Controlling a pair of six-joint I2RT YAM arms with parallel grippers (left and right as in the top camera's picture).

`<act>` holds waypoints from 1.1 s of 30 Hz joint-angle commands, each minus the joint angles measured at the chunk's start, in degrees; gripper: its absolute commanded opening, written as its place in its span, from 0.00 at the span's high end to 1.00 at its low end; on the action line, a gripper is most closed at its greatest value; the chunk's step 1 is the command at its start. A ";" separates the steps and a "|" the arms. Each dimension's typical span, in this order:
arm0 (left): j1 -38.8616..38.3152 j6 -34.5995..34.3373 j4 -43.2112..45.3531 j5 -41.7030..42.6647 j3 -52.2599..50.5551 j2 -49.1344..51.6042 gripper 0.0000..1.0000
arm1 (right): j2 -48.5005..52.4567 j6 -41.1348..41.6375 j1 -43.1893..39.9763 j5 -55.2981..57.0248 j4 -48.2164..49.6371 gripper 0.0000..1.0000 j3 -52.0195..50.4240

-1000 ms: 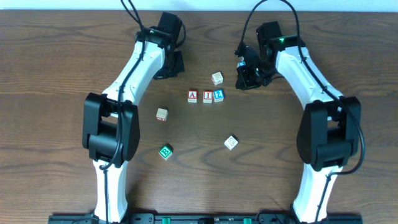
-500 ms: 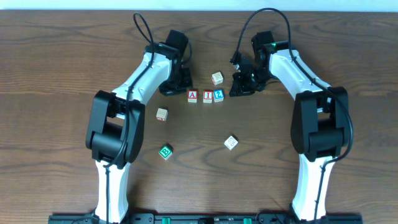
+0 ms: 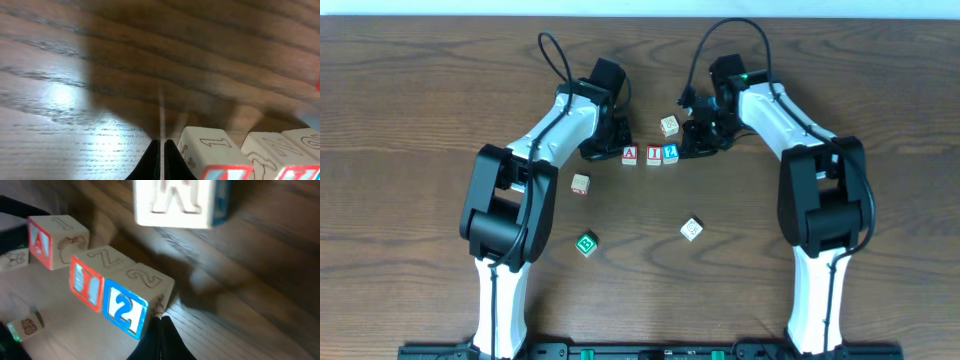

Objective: Spell out Ai2

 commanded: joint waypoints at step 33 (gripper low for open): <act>-1.64 4.81 2.54 3.21 -1.27 -0.81 0.94 | 0.55 2.60 2.86 0.13 1.03 0.98 -0.33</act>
